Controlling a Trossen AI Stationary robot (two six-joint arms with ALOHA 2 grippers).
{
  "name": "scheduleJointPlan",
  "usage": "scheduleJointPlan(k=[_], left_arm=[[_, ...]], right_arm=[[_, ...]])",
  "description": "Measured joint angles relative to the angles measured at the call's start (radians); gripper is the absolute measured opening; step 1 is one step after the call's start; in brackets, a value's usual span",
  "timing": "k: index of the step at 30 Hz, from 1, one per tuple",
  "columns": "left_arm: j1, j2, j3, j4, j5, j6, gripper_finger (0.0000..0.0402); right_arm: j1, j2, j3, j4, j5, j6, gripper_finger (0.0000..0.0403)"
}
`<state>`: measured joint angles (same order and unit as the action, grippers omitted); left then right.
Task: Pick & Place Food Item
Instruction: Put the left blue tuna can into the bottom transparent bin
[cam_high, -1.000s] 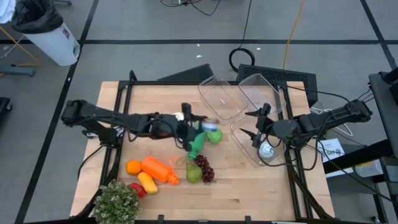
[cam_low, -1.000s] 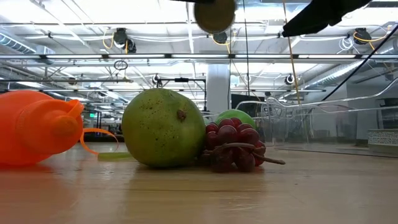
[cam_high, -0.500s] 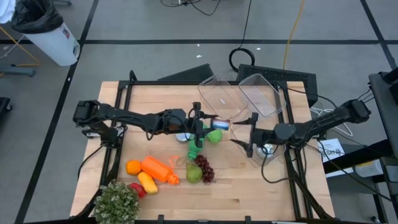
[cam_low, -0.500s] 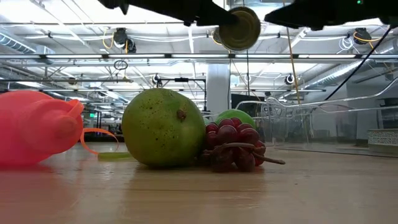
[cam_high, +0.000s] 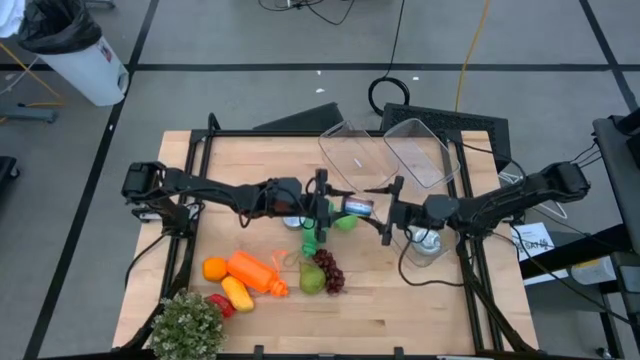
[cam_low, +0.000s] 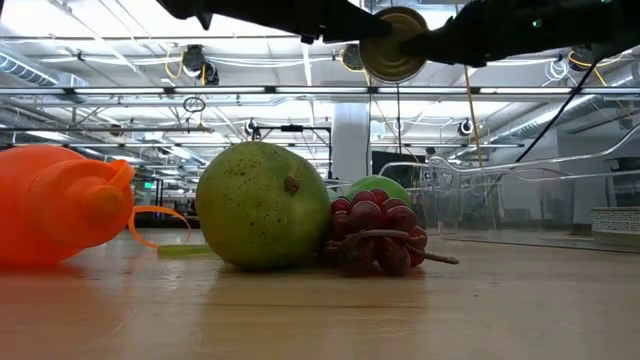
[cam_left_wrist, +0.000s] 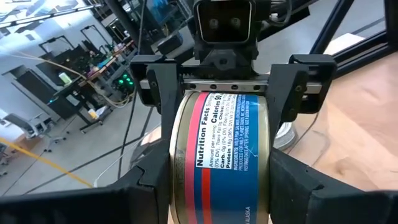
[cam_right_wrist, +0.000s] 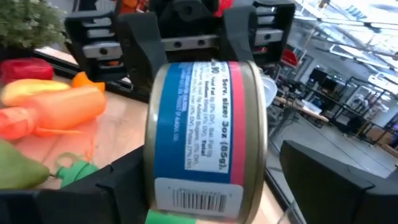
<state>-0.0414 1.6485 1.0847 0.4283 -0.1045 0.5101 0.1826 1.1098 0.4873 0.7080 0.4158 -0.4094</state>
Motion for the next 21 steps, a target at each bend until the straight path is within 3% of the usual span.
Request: scheduleJointPlan(k=[4,8,10,12,17,19,21], left_arm=[[0.001,0.000,0.001,0.000,-0.003,-0.001,0.0174],[0.002,0.000,0.002,0.003,-0.017,0.000,0.0174],[-0.002,0.000,0.002,0.018,-0.060,-0.023,0.0175],[-0.017,0.001,0.002,0.025,-0.150,-0.076,0.0209],[-0.047,-0.037,0.002,-0.016,-0.340,-0.081,0.0367],[-0.077,-0.072,0.002,-0.061,-0.377,-0.059,0.0383],[-0.104,-0.107,0.002,-0.130,-0.403,-0.046,0.0365]], right_arm=[[0.001,-0.011,0.000,-0.003,-0.001,0.005,0.0270],[0.001,-0.017,0.000,-0.012,-0.003,0.037,0.0198],[0.001,-0.024,0.000,-0.015,-0.014,0.042,0.0184],[0.001,-0.027,0.002,-0.019,-0.024,0.041,0.0184],[0.025,-0.113,0.002,-0.116,0.076,-0.027,0.0184],[0.069,-0.173,0.003,-0.179,0.132,-0.067,0.0184],[0.129,-0.239,0.025,-0.309,0.193,-0.094,0.0184]])
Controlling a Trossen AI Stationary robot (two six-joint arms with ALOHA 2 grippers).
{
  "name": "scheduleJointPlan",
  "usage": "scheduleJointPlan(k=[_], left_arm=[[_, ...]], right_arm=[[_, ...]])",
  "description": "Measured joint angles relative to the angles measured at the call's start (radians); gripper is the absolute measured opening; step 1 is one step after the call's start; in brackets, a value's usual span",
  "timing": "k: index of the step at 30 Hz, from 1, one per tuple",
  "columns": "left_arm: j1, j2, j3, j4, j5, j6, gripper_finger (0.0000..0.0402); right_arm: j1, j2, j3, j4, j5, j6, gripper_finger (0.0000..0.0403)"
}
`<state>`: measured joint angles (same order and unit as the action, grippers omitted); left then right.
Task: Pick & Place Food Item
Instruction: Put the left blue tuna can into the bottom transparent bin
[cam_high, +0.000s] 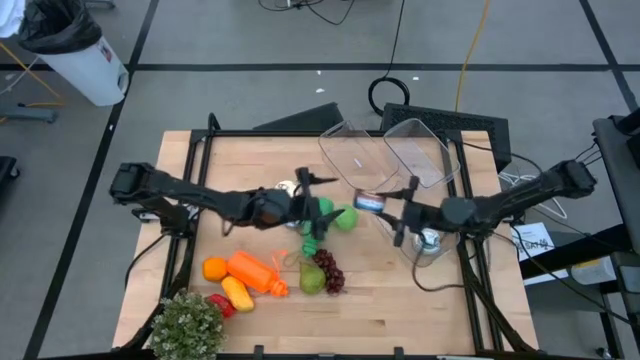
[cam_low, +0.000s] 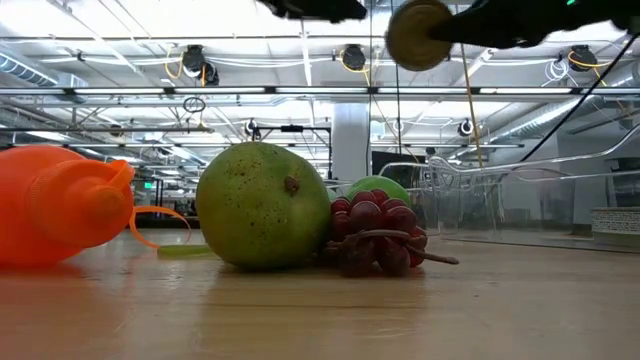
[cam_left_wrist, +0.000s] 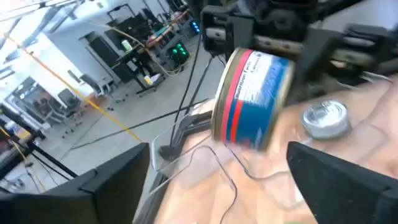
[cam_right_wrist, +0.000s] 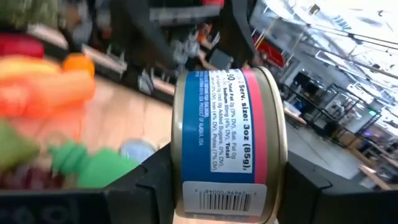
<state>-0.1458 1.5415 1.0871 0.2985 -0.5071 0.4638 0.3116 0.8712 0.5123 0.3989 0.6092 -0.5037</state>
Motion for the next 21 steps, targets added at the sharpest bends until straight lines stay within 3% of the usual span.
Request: scheduleJointPlan(k=[7,12,21], left_arm=[[0.017,-0.058,0.001,-0.185,0.010,-0.181,0.0299],[0.064,-0.049,0.001,-0.268,0.017,-0.305,0.0278],[0.124,-0.036,-0.001,-0.297,0.194,-0.406,0.0273]], right_arm=[[0.274,-0.057,0.137,-0.554,0.286,0.126,0.0184],[0.403,-0.018,0.186,-0.836,0.328,0.280,0.0184],[0.356,0.050,0.135,-1.040,0.349,0.493,0.0184]])
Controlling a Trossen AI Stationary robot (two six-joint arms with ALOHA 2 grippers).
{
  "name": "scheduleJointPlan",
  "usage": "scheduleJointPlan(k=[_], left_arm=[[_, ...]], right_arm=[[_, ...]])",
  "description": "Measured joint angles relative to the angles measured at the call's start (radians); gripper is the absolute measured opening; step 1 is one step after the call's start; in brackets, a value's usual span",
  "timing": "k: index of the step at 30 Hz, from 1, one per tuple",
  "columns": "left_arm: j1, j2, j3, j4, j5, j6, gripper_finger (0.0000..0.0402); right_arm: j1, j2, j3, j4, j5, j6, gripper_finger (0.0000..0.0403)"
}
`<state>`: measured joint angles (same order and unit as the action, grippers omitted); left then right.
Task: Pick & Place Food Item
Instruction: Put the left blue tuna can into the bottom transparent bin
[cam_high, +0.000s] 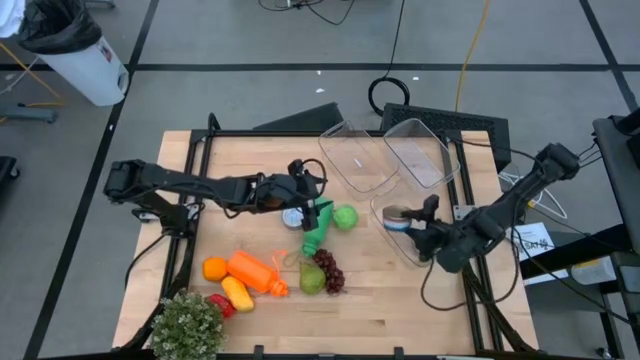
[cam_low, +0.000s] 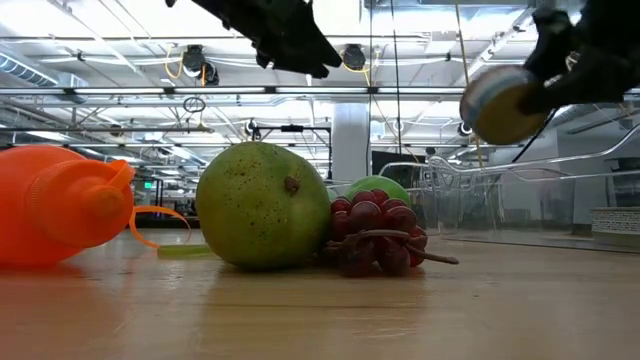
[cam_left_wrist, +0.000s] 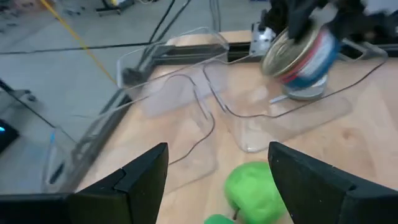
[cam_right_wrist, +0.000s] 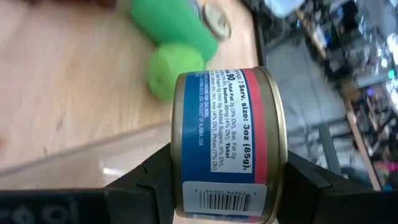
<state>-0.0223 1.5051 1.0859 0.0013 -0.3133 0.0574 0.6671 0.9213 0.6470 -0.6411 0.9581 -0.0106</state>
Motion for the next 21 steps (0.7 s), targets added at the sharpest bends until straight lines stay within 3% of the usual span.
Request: scheduleJointPlan(k=[8,19,21], left_arm=[[0.004,-0.001,0.000,0.001,0.026,-0.011,0.0273],[0.004,-0.001,0.000,0.001,0.027,-0.015,0.0274],[0.004,-0.001,0.000,0.001,0.028,-0.014,0.0274]], right_arm=[[-0.091,0.075,-0.034,0.024,-0.100,-0.082,0.0184],[-0.232,0.239,-0.117,0.156,-0.098,-0.254,0.0184],[-0.244,0.256,-0.121,0.168,-0.097,-0.256,0.0210]])
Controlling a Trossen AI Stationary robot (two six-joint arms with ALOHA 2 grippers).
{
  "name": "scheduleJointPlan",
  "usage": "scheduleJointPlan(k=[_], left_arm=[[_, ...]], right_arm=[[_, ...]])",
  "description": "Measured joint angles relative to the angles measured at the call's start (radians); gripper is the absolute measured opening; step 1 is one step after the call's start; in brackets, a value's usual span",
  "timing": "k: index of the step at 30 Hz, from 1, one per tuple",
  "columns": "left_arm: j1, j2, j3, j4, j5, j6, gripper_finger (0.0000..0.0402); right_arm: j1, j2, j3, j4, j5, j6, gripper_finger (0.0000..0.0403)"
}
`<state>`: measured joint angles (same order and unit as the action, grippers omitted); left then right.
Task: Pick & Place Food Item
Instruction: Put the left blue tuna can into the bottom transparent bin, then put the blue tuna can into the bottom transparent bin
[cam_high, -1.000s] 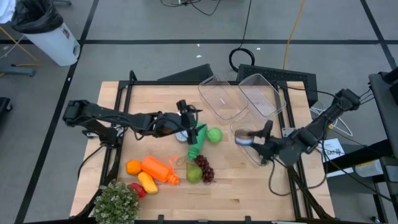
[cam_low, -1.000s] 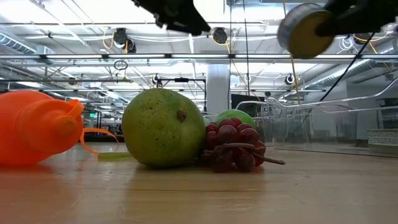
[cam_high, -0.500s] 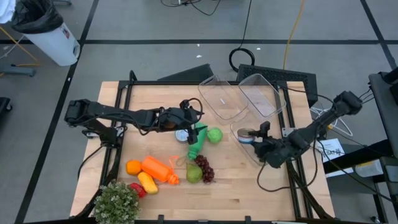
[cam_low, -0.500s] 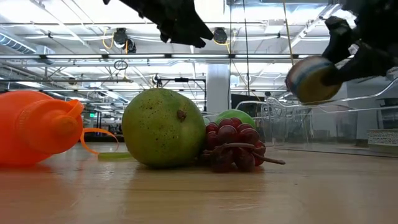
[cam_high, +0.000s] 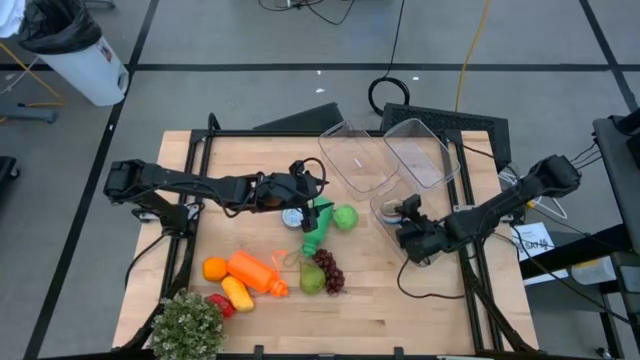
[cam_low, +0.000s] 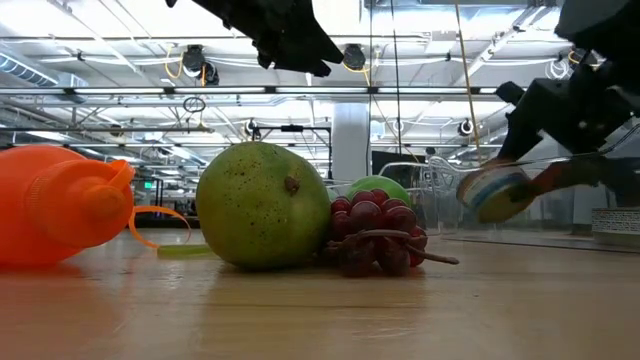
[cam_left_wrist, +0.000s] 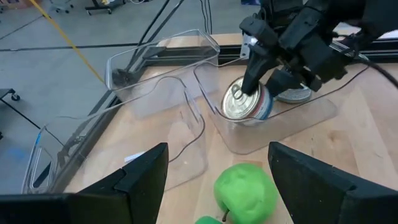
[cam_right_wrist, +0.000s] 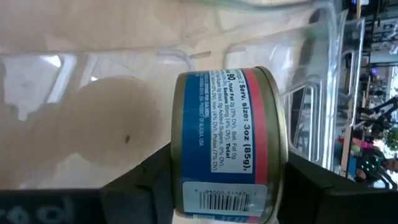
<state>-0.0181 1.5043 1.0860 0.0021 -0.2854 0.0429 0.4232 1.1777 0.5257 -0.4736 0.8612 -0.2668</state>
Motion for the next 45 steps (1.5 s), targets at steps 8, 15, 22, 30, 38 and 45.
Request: scheduleJointPlan(k=[8,15,22,30,38,45], left_arm=[[0.000,0.000,0.000,0.000,0.000,0.004,0.0274],[0.000,0.000,0.000,-0.001,0.000,0.004,0.0274],[0.000,0.000,0.000,-0.008,0.000,0.003,0.0274],[0.002,0.000,0.000,-0.032,-0.002,-0.014,0.0274],[0.114,-0.001,-0.045,-0.042,0.000,-0.217,0.0274],[0.214,-0.001,-0.193,0.007,0.065,-0.522,0.0274]], right_arm=[[-0.030,0.014,0.000,0.042,0.003,0.016,0.0372],[-0.017,0.012,0.007,0.118,0.002,0.013,0.0393],[0.018,-0.024,0.071,0.116,0.002,0.024,0.0393],[0.063,-0.146,0.109,0.131,-0.106,0.161,0.0393],[0.083,-0.356,0.111,0.395,-0.106,0.150,0.0393],[0.074,-0.527,0.111,0.558,-0.104,0.151,0.0393]])
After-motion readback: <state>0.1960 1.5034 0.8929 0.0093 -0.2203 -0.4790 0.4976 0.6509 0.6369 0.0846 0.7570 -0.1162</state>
